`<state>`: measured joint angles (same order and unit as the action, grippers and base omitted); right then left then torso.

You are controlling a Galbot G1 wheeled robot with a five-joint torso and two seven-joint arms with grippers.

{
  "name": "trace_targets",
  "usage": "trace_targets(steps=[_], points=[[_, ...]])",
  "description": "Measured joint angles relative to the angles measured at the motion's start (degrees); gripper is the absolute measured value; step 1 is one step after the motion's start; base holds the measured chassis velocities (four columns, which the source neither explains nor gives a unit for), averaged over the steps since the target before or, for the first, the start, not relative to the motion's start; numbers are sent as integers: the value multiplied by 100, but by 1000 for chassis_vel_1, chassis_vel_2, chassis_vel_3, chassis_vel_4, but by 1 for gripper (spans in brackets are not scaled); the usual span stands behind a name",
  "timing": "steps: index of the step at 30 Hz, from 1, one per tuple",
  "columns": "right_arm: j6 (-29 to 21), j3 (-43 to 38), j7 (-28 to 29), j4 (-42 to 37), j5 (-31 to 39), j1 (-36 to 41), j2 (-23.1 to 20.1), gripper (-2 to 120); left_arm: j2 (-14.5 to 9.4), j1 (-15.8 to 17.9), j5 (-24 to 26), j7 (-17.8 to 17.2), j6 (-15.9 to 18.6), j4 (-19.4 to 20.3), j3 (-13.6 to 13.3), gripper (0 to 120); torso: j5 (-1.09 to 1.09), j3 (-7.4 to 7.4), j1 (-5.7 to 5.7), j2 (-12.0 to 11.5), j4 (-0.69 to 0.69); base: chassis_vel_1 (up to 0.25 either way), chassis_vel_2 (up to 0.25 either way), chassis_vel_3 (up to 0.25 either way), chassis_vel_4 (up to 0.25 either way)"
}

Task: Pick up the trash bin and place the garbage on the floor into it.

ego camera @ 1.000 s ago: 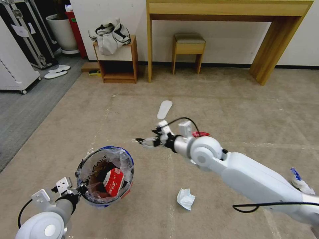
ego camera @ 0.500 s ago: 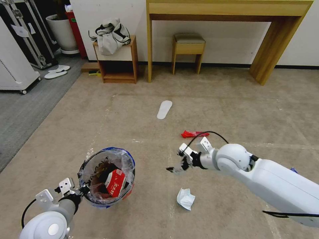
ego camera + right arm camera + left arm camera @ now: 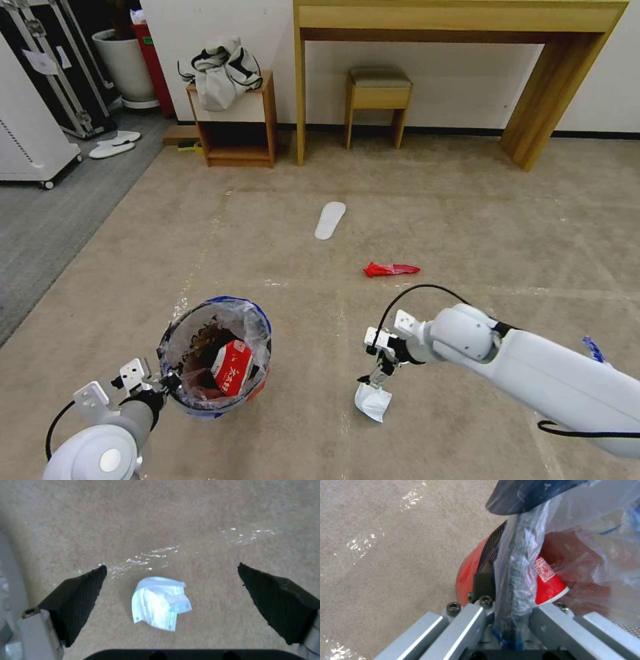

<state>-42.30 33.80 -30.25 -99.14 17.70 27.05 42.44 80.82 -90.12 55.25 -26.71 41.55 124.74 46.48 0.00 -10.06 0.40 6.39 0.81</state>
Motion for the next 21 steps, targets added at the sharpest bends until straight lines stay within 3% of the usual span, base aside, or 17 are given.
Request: trace_targets(steps=[5, 11, 21], points=[[6, 119, 35, 337, -367, -21, 186, 92, 13, -2, 2, 1, -5, -1, 26, 0, 0, 0, 0, 0, -1, 0, 0, 0, 0], [8, 74, 59, 463, -582, 36, 151, 99, 27, 19, 5, 3, -9, -16, 24, 0, 0, 0, 0, 0, 0, 0, 0, 0, 0], [14, -416, -4, 284, -931, 617, -361, 100, 26, 67, -8, 3, -11, -110, -31, 0, 0, 0, 0, 0, 0, 0, 0, 0, 0]])
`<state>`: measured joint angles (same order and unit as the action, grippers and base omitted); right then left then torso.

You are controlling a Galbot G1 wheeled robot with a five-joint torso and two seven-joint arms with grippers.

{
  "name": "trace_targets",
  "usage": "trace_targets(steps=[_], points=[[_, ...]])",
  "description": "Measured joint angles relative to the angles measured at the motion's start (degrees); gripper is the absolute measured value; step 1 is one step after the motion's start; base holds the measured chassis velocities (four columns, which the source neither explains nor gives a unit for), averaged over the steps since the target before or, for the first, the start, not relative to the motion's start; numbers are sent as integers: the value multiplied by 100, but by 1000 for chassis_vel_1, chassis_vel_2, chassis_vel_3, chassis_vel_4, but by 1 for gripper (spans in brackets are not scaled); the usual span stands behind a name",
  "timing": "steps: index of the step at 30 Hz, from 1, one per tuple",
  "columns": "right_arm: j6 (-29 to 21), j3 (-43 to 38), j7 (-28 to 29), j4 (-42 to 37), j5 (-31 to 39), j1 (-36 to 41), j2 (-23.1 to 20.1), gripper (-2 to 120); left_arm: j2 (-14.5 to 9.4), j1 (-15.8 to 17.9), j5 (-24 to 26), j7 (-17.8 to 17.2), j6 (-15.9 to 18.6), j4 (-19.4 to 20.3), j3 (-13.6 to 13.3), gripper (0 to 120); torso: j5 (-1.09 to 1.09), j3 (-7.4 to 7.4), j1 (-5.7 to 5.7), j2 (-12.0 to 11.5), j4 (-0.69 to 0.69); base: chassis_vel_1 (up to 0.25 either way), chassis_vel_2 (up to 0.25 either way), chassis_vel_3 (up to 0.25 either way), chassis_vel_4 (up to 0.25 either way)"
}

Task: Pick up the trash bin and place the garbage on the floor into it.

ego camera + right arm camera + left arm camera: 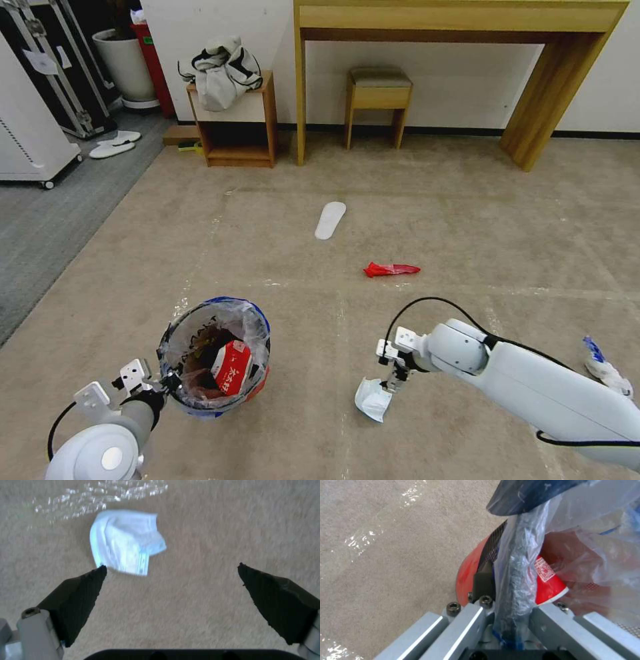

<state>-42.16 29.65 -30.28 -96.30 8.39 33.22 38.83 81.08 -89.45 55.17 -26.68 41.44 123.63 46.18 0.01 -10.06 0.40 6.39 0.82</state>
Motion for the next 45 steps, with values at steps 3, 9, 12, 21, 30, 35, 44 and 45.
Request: trace_targets(steps=[3, 9, 12, 21, 30, 35, 44, 45], points=[[3, -182, 4, -69, -21, 256, -135, 100, -10, 15, -1, 0, 0, -16, -6, 0, -1, 0, 0, 0, 0, 0, 0, 0, 0], [3, -381, 122, -109, 55, 642, -201, 99, -13, 25, -8, 0, -1, -30, -26, 0, 0, 0, 0, 0, 0, 0, 0, 0, 0], [3, -373, 277, -101, 175, 715, -156, 99, -8, 23, -15, -1, -1, -32, -30, 0, 0, 0, 0, 0, 0, 0, 0, 0, 0], [3, -112, 755, 60, 582, 677, 96, 99, 6, -3, -37, -1, 0, -22, -24, 0, -1, 0, 0, 0, 0, 0, 0, 0, 0], [2, 70, 908, 260, 610, 657, 282, 99, 33, -6, -47, -2, 0, -22, -17, 0, -1, 0, 0, 0, 0, 0, 0, 0, 0], [2, 138, 992, 350, 643, 669, 368, 98, 39, -7, -50, -2, -1, -25, -14, 0, -1, 0, 0, 0, 0, 0, 0, 0, 0], [2, 251, 1160, 663, 692, 709, 645, 97, 25, -22, -30, -2, 0, -16, 27, 0, -1, 0, 0, 0, 0, 0, 0, 0, 0], [2, 251, 1160, 663, 692, 709, 645, 97, 25, -22, -30, -2, 0, -16, 27, 0, -1, 0, 0, 0, 0, 0, 0, 0, 0]])
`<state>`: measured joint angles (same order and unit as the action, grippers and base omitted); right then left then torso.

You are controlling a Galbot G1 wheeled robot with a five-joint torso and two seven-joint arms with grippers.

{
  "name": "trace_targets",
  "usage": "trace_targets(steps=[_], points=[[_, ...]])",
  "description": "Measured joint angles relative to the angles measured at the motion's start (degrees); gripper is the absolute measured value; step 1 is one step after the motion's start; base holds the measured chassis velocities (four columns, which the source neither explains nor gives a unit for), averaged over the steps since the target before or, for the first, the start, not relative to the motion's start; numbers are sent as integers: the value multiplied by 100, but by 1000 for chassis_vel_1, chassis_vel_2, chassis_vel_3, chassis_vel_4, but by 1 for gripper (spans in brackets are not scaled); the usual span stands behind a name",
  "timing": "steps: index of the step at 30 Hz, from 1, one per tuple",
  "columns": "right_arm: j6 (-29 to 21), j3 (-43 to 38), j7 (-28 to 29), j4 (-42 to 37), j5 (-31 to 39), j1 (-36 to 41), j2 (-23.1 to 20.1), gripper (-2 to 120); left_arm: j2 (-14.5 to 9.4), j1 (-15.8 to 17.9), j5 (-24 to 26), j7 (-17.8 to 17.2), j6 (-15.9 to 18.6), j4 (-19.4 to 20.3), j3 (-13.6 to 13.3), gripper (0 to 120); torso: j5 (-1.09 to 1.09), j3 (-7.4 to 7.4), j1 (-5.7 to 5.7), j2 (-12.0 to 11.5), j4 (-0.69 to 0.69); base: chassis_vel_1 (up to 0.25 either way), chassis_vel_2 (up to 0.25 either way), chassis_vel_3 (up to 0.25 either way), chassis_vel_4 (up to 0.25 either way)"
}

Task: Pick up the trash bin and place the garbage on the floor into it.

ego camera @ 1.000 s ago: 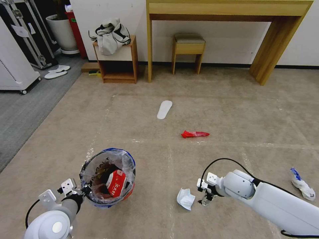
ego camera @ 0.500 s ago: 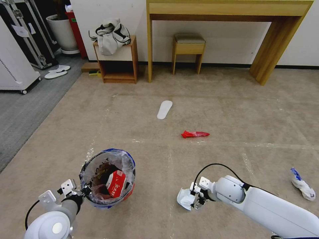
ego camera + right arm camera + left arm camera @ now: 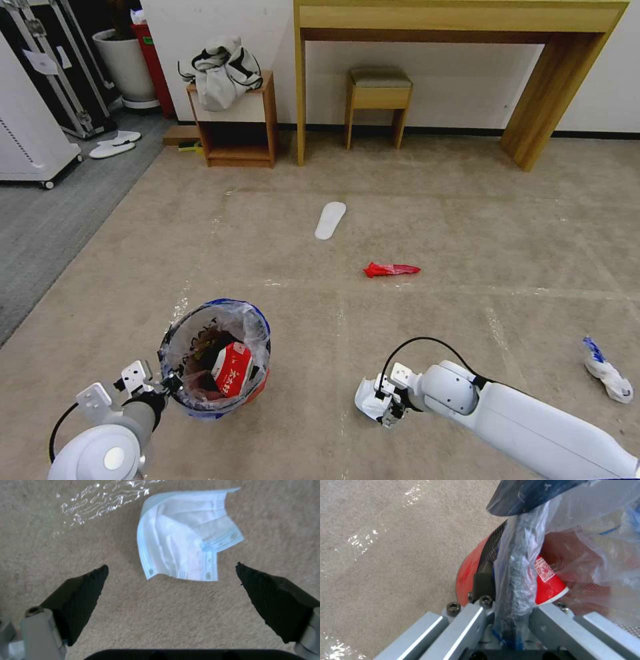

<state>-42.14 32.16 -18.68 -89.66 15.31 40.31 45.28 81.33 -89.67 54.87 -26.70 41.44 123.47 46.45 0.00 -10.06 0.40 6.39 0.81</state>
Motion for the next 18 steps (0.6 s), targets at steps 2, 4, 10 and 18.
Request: trace_targets(steps=[2, 4, 10, 18], points=[[0, 13, 31, 105, -3, 25, 70, 96, -5, -9, 9, 0, 0, 11, 8, 0, 0, 0, 0, 0, 0, 0, 0, 0, 0], [0, 16, 42, 156, -2, 30, 102, 95, -6, -13, 12, 0, 0, 14, 9, 0, 0, 0, 0, 0, 0, 0, 0, 0, 0], [0, 20, 81, 346, 1, 33, 256, 90, -18, -20, 21, 0, 0, 28, 13, 0, 0, 0, 0, 0, 0, 0, 0, 0, 0], [0, 25, 119, 422, 11, 43, 342, 90, -29, -43, 30, 0, 0, 60, 26, 0, 1, 0, 0, 0, 0, 0, 0, 0, 0]])
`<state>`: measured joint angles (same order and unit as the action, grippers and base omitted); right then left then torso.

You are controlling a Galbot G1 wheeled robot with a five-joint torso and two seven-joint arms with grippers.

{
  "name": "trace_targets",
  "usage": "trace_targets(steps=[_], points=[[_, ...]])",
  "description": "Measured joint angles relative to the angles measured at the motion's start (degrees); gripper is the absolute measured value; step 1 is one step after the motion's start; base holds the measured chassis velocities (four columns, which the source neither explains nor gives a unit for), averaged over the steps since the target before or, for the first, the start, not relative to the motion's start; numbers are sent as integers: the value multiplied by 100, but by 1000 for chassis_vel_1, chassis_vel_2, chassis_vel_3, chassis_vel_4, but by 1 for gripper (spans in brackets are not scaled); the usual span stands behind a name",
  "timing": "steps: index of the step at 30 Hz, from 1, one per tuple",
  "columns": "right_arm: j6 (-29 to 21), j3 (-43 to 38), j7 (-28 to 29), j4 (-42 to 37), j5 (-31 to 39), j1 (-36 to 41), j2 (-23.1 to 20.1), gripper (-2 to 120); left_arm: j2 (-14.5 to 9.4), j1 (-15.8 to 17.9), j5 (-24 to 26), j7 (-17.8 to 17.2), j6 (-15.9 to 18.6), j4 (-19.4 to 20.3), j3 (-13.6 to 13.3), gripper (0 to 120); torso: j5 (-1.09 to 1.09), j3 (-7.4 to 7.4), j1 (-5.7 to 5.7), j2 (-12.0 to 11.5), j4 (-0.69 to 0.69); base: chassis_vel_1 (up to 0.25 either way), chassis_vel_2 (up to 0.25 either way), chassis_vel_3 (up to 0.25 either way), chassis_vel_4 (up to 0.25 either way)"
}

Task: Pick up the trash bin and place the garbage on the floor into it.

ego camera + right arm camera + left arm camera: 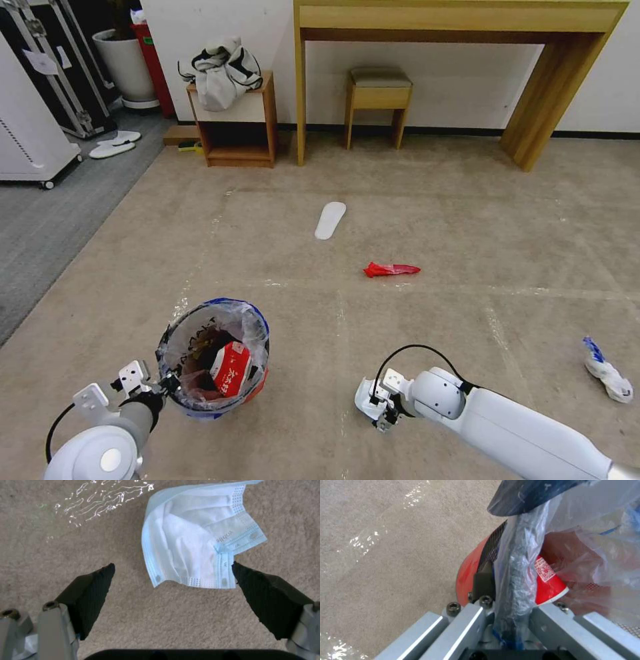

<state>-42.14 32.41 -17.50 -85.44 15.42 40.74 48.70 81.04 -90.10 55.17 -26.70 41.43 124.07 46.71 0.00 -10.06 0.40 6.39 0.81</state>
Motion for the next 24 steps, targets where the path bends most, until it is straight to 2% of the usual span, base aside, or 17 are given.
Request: trace_targets(steps=[24], points=[[1, -108, 50, 95, 78, -7, 96, 90, 2, -24, -2, 0, -3, 65, -28, 0, 0, 0, 0, 0, 1, 0, 0, 0, 0]])
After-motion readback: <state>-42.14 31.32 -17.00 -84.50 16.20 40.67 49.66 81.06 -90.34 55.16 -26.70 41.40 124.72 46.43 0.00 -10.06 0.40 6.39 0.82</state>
